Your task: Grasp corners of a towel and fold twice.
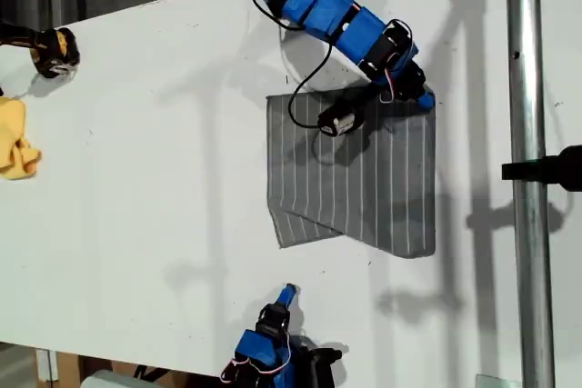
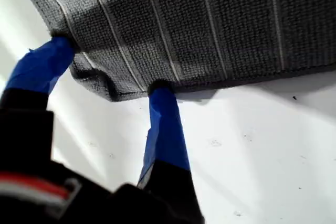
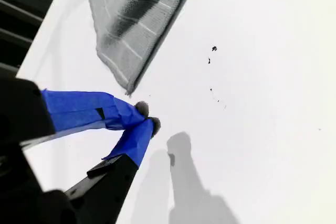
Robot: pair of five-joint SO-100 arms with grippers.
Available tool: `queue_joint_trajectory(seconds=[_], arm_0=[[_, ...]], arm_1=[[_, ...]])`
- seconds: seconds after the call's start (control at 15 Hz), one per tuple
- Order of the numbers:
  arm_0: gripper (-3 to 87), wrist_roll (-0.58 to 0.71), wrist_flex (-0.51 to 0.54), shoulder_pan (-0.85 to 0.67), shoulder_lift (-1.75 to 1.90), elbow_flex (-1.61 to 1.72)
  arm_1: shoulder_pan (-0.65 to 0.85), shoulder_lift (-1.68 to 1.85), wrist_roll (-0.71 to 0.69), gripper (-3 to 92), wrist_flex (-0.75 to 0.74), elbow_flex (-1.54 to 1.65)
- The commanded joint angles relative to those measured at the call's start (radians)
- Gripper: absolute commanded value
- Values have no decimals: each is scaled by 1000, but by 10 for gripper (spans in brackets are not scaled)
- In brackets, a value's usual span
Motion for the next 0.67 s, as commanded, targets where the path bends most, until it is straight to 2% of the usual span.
queue_joint_trajectory(seconds=[0.0,0.27,0.6], arm_0=[[-15,-11,2,3,3,6],[-15,-18,2,5,3,6],[-15,-25,2,2,3,6]], arm_1=[[-26,-34,12,272,-40,-51],[-26,-110,12,132,-75,-55],[25,-123,-6,-1,-15,-35]])
